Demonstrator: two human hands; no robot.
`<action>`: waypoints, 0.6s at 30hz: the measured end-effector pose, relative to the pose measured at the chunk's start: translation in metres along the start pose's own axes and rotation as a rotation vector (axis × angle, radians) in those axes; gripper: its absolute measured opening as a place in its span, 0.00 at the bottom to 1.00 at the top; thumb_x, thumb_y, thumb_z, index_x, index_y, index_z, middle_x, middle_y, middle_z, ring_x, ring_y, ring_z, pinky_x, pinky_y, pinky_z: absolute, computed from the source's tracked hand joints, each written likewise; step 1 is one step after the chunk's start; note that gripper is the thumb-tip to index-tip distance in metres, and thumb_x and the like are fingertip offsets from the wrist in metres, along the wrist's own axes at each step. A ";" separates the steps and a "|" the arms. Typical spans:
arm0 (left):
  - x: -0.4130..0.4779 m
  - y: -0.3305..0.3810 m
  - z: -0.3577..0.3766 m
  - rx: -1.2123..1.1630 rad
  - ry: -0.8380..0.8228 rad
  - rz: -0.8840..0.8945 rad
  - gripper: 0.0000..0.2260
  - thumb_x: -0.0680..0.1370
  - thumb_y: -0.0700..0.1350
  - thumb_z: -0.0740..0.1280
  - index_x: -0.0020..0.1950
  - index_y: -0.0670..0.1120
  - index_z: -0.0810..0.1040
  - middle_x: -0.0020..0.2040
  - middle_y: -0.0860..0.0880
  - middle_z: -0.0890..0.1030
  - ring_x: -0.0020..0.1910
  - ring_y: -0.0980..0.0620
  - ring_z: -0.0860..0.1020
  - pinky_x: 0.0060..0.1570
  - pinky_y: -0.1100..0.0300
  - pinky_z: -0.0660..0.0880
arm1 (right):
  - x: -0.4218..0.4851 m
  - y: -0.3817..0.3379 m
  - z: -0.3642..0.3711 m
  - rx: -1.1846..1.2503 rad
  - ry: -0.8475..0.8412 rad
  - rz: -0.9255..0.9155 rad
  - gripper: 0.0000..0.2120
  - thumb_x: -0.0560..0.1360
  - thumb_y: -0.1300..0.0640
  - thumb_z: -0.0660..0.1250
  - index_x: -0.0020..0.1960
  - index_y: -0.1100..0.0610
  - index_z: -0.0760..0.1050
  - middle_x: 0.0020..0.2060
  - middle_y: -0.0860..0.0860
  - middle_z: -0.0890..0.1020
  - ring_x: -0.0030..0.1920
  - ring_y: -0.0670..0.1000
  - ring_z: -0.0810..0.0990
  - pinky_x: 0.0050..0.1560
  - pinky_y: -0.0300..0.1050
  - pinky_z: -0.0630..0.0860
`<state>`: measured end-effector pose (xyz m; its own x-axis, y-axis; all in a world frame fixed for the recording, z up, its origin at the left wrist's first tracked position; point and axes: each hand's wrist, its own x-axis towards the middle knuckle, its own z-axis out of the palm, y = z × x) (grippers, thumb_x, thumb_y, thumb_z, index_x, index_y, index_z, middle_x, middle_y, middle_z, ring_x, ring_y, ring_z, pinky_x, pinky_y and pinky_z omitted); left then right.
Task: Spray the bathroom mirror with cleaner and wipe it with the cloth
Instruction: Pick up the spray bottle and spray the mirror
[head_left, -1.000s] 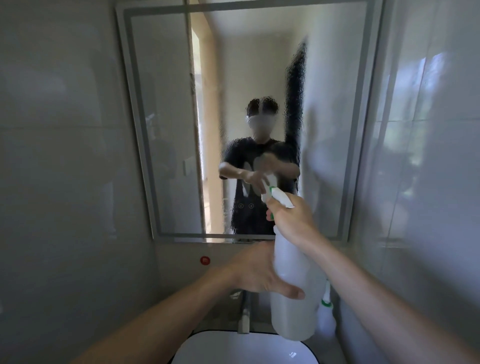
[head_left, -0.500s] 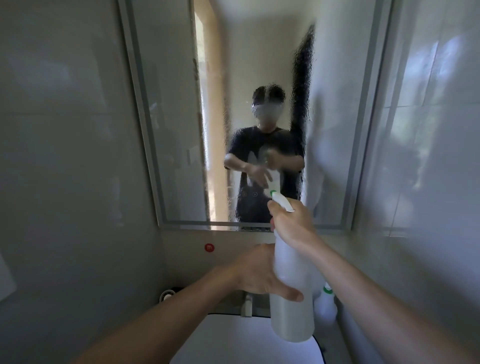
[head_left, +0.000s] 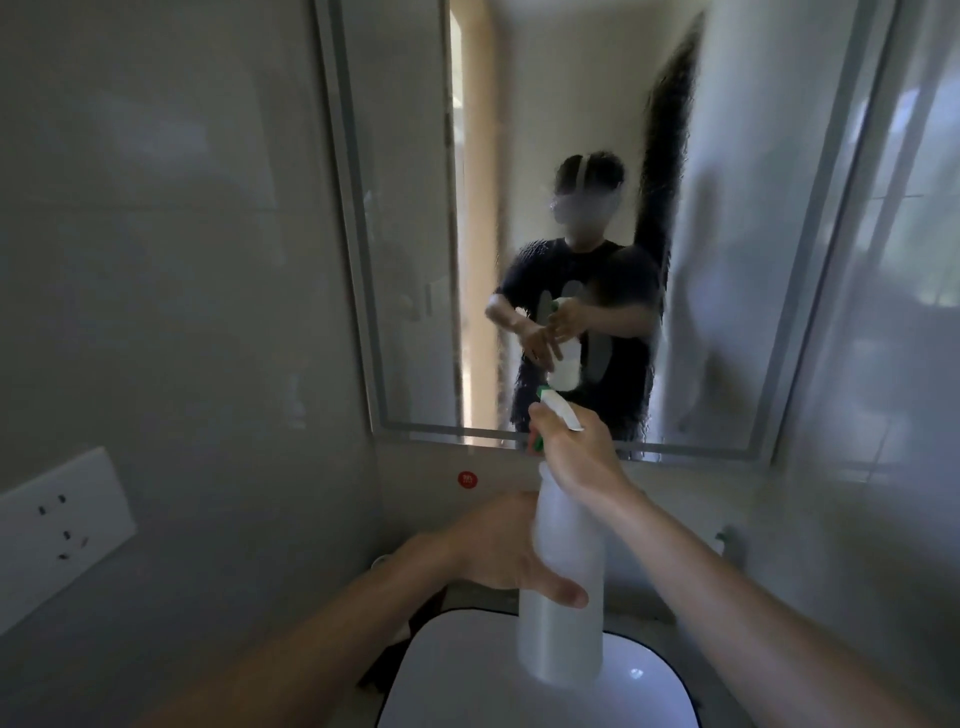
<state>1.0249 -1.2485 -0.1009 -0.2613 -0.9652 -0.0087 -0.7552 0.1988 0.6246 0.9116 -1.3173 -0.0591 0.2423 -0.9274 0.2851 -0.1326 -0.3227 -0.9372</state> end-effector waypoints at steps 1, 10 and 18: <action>-0.002 -0.003 -0.002 -0.005 -0.003 -0.006 0.29 0.67 0.56 0.82 0.64 0.55 0.77 0.60 0.56 0.83 0.59 0.54 0.81 0.63 0.49 0.80 | 0.002 0.002 0.005 0.003 -0.015 0.013 0.21 0.82 0.52 0.61 0.45 0.72 0.74 0.36 0.60 0.77 0.30 0.49 0.74 0.28 0.33 0.70; -0.016 -0.025 -0.013 -0.043 0.000 -0.042 0.26 0.68 0.53 0.82 0.63 0.54 0.79 0.59 0.56 0.84 0.58 0.56 0.82 0.62 0.51 0.80 | 0.011 0.010 0.038 0.034 -0.046 0.083 0.20 0.81 0.49 0.62 0.37 0.63 0.73 0.30 0.54 0.75 0.28 0.49 0.74 0.34 0.42 0.71; -0.030 -0.055 -0.013 -0.011 -0.011 -0.091 0.24 0.69 0.55 0.82 0.60 0.59 0.76 0.58 0.60 0.82 0.57 0.59 0.81 0.59 0.56 0.81 | 0.002 0.021 0.068 0.032 -0.143 0.067 0.17 0.83 0.55 0.61 0.41 0.67 0.73 0.35 0.57 0.74 0.34 0.52 0.73 0.26 0.33 0.67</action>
<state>1.0823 -1.2331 -0.1251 -0.1987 -0.9772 -0.0742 -0.7695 0.1087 0.6293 0.9743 -1.3133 -0.0920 0.3691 -0.9093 0.1924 -0.1233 -0.2531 -0.9596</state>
